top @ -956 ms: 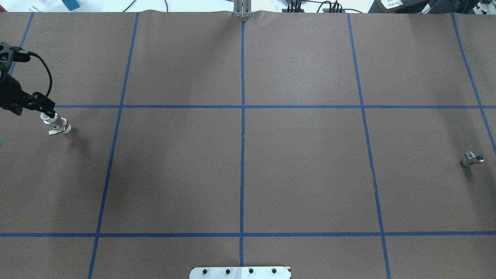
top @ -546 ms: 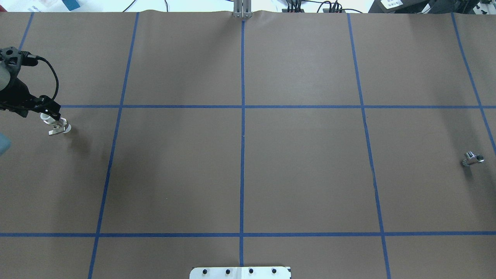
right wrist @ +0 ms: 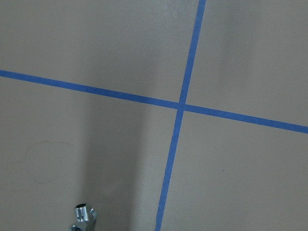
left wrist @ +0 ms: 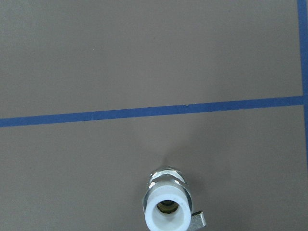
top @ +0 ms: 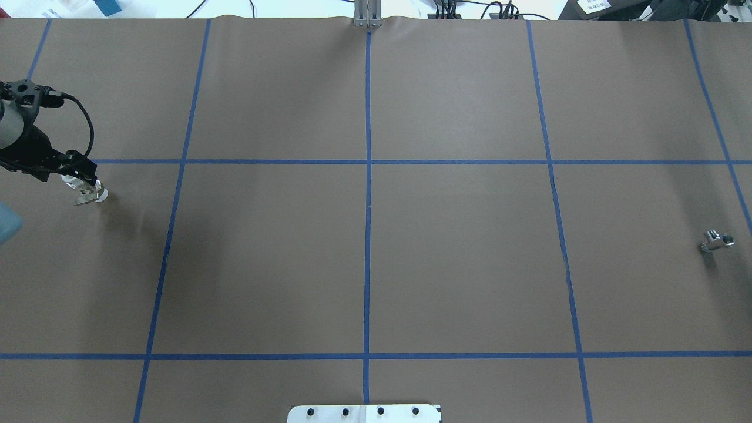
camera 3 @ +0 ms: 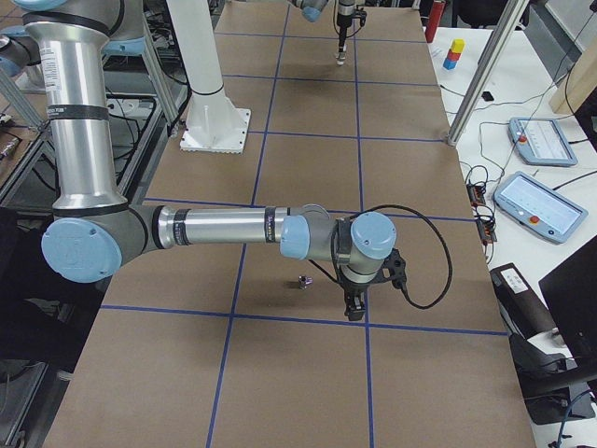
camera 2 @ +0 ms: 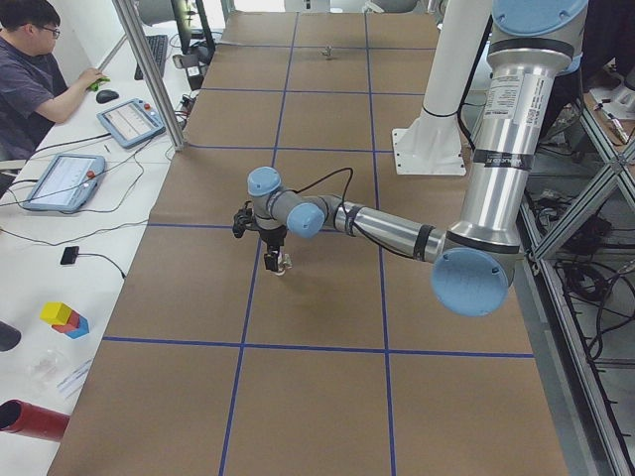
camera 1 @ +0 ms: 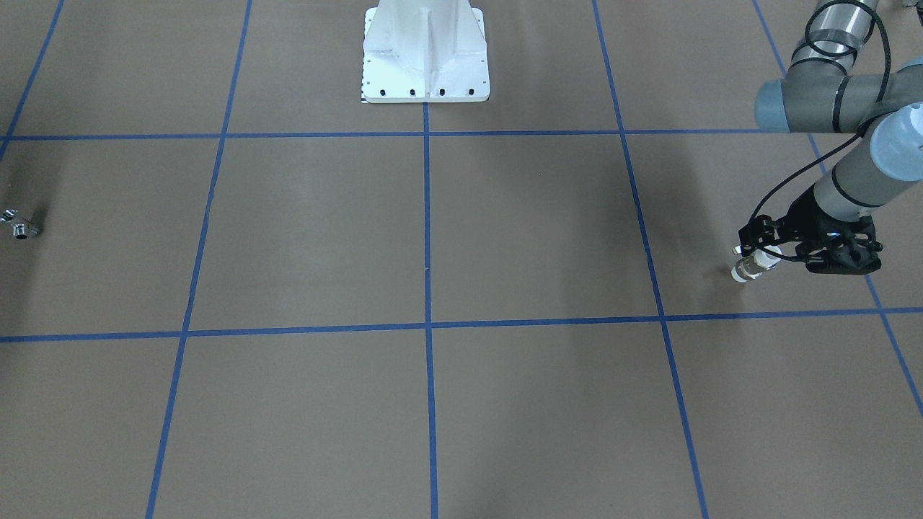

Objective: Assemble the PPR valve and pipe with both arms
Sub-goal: 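Close the left gripper around the valve body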

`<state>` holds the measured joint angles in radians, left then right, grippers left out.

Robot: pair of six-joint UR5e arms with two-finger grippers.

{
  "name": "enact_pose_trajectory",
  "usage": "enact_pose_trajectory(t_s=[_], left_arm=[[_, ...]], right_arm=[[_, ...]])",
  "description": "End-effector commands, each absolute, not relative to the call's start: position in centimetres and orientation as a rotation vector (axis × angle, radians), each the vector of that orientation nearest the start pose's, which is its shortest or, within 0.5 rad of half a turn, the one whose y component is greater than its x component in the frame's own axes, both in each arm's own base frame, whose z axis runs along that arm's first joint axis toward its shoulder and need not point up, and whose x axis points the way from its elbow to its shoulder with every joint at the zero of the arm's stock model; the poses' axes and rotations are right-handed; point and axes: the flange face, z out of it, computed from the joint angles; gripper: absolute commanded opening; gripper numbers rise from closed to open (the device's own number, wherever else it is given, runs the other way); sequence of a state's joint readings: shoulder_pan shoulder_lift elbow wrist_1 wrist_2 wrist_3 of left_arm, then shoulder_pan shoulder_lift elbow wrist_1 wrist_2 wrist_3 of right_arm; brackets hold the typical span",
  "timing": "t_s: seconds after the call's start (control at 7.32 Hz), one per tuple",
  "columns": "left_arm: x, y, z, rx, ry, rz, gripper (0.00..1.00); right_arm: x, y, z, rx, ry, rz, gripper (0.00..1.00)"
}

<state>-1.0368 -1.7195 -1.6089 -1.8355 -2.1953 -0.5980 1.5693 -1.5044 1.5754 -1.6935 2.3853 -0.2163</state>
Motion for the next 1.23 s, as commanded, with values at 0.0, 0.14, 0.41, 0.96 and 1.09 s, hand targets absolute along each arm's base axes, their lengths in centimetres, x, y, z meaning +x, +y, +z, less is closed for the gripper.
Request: enact_pose_trajectory(t_s=[0.0,0.14,0.41,0.96,1.09], left_arm=[[23.0,-53.1,54.2,0.042,0.755,0.082,0.93],[23.0,-53.1,54.1,0.045,0.757,0.084,0.86],[23.0,-53.1,53.8,0.047,0.759,0.081,0.64],[22.9,-53.0,53.3,0.026,0.764,0.02,0.0],[22.7,-52.8,51.8,0.04,0.775,0.023,0.0]], right_arm=[[6.0,-51.5,63.2,0.038,-0.816,-0.184,0.99],[6.0,-51.5,63.2,0.038,-0.816,-0.184,0.99],[6.0,-51.5,63.2,0.04,-0.816,-0.185,0.99],[6.0,-51.4,63.0,0.042,-0.817,-0.185,0.99],[6.0,-51.5,62.9,0.045,-0.817,-0.186,0.99]])
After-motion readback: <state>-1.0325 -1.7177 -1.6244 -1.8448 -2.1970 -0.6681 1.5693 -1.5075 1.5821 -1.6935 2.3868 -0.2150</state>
